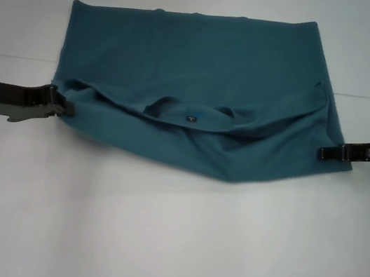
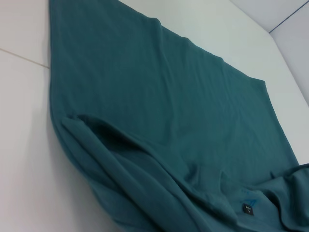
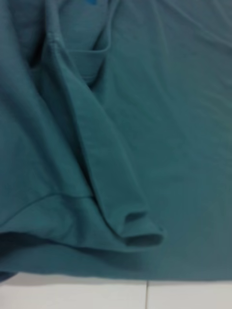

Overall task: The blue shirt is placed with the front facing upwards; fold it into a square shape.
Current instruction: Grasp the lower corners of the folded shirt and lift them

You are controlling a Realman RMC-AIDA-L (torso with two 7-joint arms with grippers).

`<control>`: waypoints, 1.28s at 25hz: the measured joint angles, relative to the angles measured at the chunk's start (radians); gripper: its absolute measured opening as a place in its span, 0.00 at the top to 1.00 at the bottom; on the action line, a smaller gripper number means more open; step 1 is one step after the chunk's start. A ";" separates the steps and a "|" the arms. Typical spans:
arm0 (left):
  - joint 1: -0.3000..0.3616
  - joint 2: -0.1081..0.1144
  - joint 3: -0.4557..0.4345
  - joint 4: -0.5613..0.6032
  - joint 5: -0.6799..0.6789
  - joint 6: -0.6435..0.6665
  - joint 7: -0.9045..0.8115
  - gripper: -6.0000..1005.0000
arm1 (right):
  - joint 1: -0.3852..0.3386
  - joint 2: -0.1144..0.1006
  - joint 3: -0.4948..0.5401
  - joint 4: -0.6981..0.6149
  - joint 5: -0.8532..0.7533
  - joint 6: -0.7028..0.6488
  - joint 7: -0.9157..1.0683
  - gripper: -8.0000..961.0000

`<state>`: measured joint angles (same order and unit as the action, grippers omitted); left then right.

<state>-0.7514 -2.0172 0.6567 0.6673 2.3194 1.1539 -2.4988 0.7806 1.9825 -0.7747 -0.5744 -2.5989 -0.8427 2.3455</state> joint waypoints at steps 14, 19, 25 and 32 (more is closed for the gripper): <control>0.000 0.000 0.000 0.007 -0.018 -0.002 0.009 0.98 | 0.006 -0.001 -0.037 0.043 -0.001 0.046 0.013 0.36; -0.002 0.000 0.000 0.010 -0.018 -0.002 0.009 0.98 | 0.011 -0.009 -0.034 0.062 0.001 0.044 0.015 0.36; 0.002 0.000 -0.002 0.011 -0.018 0.002 0.009 0.98 | 0.013 -0.014 -0.037 0.063 -0.033 0.043 0.042 0.37; 0.003 0.000 -0.003 0.011 -0.018 0.007 0.009 0.98 | 0.021 -0.007 -0.037 0.056 -0.070 0.039 0.065 0.62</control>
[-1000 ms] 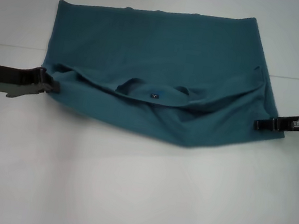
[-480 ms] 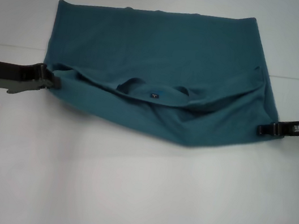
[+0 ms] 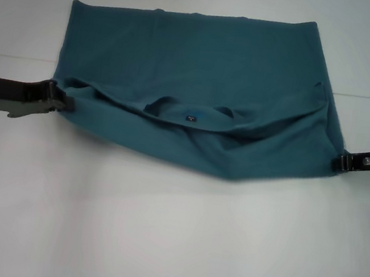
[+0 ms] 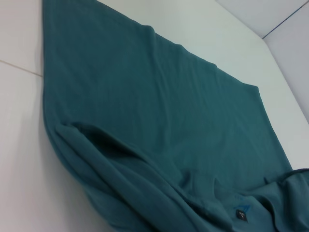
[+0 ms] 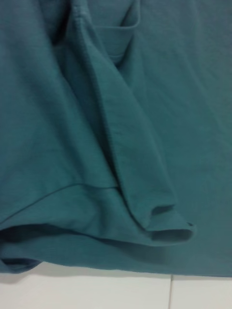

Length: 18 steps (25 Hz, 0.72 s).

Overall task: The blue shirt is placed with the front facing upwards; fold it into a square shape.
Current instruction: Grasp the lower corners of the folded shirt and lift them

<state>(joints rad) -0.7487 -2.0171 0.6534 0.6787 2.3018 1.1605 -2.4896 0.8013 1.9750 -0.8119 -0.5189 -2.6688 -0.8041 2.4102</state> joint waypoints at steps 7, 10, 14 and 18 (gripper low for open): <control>0.002 0.000 0.000 -0.001 0.001 0.001 0.000 0.98 | -0.009 0.002 0.003 -0.046 0.000 -0.034 0.003 0.86; 0.002 0.001 0.000 -0.001 0.001 0.004 0.000 0.98 | -0.017 0.006 0.008 -0.094 0.002 -0.076 0.007 0.92; 0.002 0.010 0.000 0.009 0.015 0.037 0.000 0.98 | -0.029 0.007 0.009 -0.174 0.006 -0.168 0.018 0.94; 0.017 0.025 0.000 0.071 0.072 0.119 -0.011 0.98 | -0.044 0.011 0.002 -0.293 -0.022 -0.339 0.047 0.94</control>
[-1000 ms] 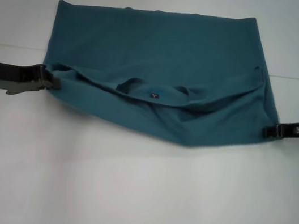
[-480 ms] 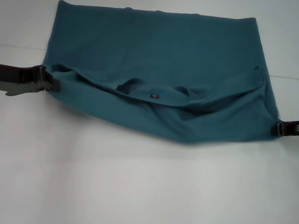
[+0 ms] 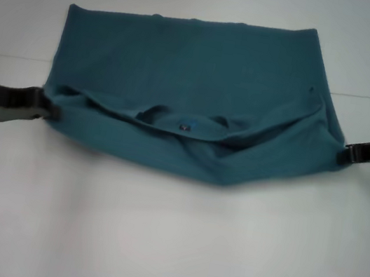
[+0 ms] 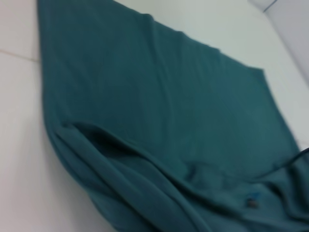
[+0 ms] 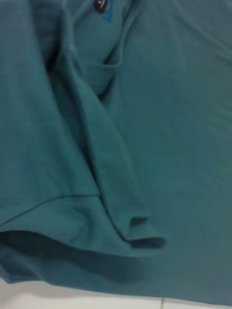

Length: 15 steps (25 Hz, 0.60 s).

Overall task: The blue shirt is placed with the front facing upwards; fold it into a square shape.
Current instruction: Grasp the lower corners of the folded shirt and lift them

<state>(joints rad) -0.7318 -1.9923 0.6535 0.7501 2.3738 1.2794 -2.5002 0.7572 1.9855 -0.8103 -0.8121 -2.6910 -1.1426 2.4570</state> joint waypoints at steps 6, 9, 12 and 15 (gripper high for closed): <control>0.030 0.008 -0.009 0.083 0.105 0.067 -0.034 0.98 | -0.023 0.010 0.001 -0.115 -0.074 -0.123 0.050 0.94; 0.033 0.008 -0.012 0.087 0.134 0.077 -0.034 0.98 | -0.026 0.010 0.003 -0.120 -0.092 -0.135 0.061 0.94; 0.040 0.008 -0.011 0.087 0.141 0.087 -0.028 0.98 | -0.028 0.011 0.001 -0.119 -0.095 -0.149 0.062 0.94; 0.048 0.007 -0.010 0.091 0.152 0.105 -0.019 0.98 | -0.028 0.013 -0.001 -0.119 -0.096 -0.181 0.062 0.94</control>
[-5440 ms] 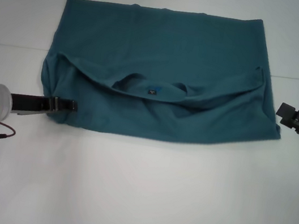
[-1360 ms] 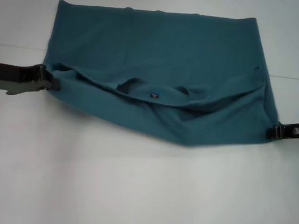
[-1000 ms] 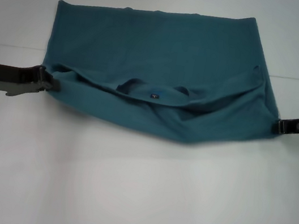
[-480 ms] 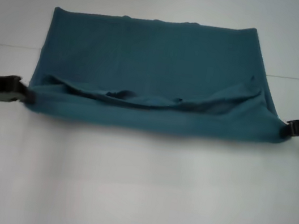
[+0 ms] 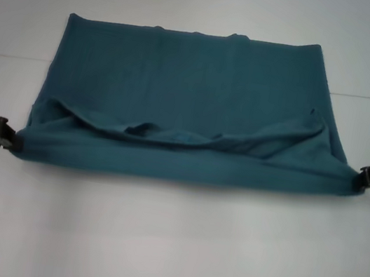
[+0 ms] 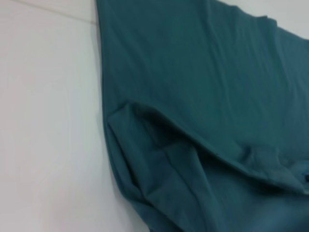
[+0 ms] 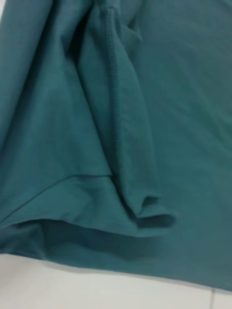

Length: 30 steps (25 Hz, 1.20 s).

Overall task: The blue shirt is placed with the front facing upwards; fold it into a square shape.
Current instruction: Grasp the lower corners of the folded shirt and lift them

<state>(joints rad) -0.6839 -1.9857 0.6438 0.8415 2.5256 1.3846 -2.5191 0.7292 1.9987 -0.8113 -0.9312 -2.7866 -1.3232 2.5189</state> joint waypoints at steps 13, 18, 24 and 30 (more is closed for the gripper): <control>0.061 -0.014 0.003 0.092 0.005 0.190 0.033 0.98 | -0.012 0.010 -0.002 -0.063 -0.075 -0.247 0.017 0.94; 0.069 -0.014 0.004 0.107 0.046 0.247 0.034 0.98 | -0.019 0.011 -0.002 -0.077 -0.096 -0.311 0.010 0.94; 0.094 -0.018 -0.003 0.140 0.079 0.370 0.058 0.98 | -0.019 0.008 -0.010 -0.079 -0.116 -0.410 -0.014 0.94; 0.121 -0.036 0.029 0.176 0.097 0.482 0.059 0.98 | -0.021 0.013 -0.029 -0.080 -0.118 -0.500 -0.053 0.94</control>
<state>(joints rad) -0.5631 -2.0216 0.6732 1.0176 2.6225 1.8667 -2.4604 0.7083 2.0121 -0.8399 -1.0112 -2.9042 -1.8228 2.4656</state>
